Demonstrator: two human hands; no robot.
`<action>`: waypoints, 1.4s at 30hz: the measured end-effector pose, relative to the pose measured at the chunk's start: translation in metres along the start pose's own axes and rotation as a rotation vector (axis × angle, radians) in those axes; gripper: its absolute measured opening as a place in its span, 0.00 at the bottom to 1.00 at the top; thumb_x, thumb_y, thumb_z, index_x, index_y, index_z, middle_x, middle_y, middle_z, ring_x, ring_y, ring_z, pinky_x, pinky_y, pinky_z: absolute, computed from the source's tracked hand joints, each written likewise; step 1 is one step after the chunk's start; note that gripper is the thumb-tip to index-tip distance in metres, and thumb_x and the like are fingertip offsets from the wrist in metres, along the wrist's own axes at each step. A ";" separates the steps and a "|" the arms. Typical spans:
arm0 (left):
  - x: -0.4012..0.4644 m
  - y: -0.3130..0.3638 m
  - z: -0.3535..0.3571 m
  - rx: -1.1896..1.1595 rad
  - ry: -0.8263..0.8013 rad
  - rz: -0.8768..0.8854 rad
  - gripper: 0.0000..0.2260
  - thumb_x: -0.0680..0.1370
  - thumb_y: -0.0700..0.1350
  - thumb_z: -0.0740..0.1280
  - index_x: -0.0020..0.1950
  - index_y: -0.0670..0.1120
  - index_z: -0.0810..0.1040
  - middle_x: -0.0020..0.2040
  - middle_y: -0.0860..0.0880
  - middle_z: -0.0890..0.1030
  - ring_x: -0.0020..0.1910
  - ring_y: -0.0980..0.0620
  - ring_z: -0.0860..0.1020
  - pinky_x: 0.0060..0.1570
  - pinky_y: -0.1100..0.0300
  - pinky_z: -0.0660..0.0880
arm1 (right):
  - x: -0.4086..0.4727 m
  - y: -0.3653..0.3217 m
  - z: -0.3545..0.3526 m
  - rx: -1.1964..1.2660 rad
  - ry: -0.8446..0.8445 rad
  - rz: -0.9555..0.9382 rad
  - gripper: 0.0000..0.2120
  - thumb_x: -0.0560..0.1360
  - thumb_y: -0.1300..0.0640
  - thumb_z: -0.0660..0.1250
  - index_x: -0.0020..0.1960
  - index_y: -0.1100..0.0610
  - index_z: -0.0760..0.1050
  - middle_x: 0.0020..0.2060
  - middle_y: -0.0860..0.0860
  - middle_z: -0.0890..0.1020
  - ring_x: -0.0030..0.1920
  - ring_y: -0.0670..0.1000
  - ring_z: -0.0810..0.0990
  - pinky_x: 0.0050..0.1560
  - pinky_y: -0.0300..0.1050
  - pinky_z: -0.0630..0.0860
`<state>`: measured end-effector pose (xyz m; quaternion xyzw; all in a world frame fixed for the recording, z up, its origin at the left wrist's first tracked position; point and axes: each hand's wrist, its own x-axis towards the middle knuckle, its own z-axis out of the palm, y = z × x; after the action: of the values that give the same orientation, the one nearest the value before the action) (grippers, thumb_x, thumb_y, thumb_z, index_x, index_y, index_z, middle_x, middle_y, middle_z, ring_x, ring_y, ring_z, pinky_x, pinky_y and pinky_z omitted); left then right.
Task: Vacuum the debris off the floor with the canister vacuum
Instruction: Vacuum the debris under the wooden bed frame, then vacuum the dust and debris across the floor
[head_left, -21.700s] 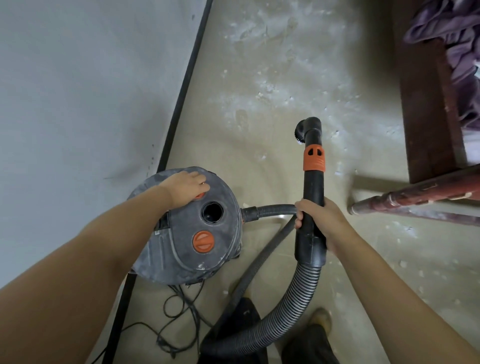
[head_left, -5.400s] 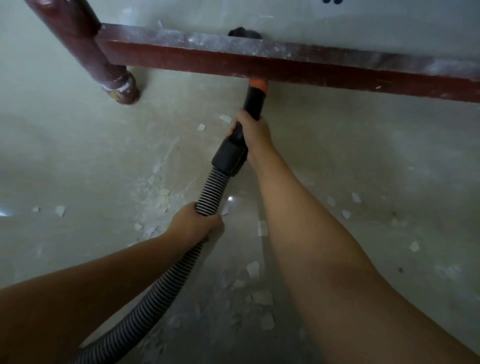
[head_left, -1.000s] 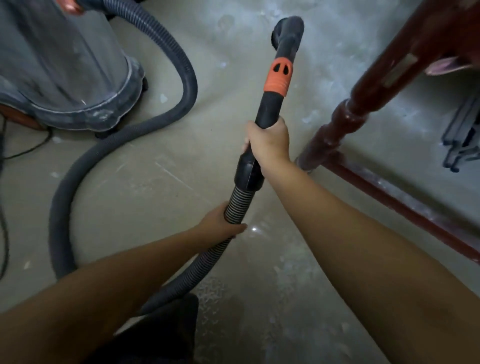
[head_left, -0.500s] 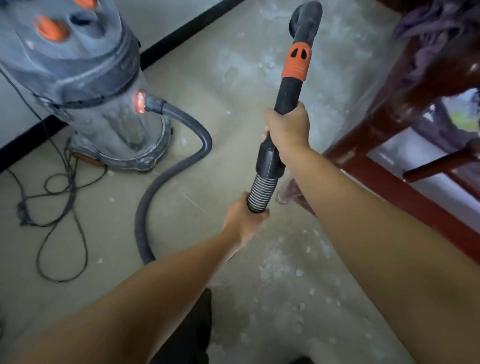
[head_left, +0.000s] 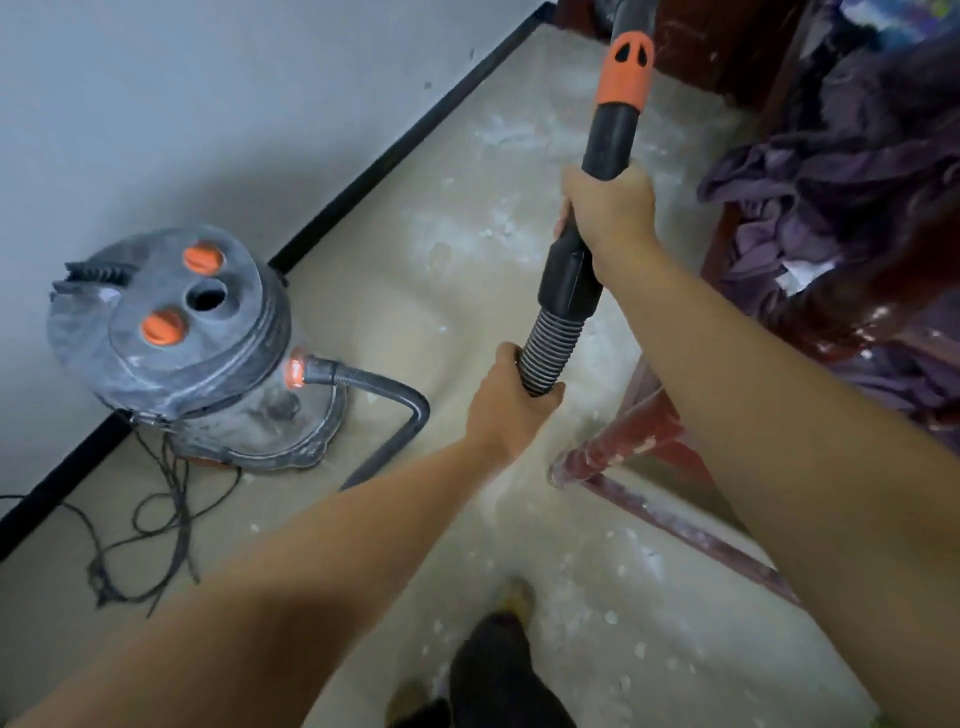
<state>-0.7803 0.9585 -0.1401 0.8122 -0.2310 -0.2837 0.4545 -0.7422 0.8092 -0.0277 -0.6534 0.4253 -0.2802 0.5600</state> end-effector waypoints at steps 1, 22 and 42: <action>0.013 0.014 0.006 0.008 0.030 0.002 0.17 0.73 0.50 0.70 0.52 0.47 0.65 0.40 0.51 0.75 0.36 0.48 0.76 0.36 0.51 0.74 | 0.018 -0.008 -0.003 0.005 0.018 0.003 0.10 0.71 0.65 0.64 0.51 0.59 0.68 0.32 0.56 0.75 0.25 0.52 0.74 0.27 0.39 0.74; 0.384 0.157 -0.046 -0.251 -0.112 -0.036 0.16 0.73 0.45 0.73 0.56 0.45 0.72 0.45 0.49 0.78 0.43 0.49 0.77 0.42 0.57 0.72 | 0.334 -0.150 0.095 0.003 -0.206 -0.297 0.10 0.71 0.66 0.64 0.45 0.55 0.67 0.28 0.53 0.73 0.22 0.49 0.73 0.26 0.39 0.72; 0.719 0.270 0.126 -0.024 -0.231 -0.273 0.19 0.72 0.43 0.74 0.60 0.44 0.73 0.49 0.48 0.78 0.49 0.48 0.77 0.48 0.56 0.72 | 0.728 -0.077 -0.002 0.097 -0.307 -0.108 0.11 0.72 0.68 0.64 0.44 0.55 0.66 0.28 0.52 0.73 0.24 0.51 0.75 0.29 0.42 0.75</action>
<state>-0.3702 0.2973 -0.1389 0.7925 -0.1657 -0.4371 0.3918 -0.3747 0.1757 -0.0332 -0.6827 0.2848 -0.2270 0.6334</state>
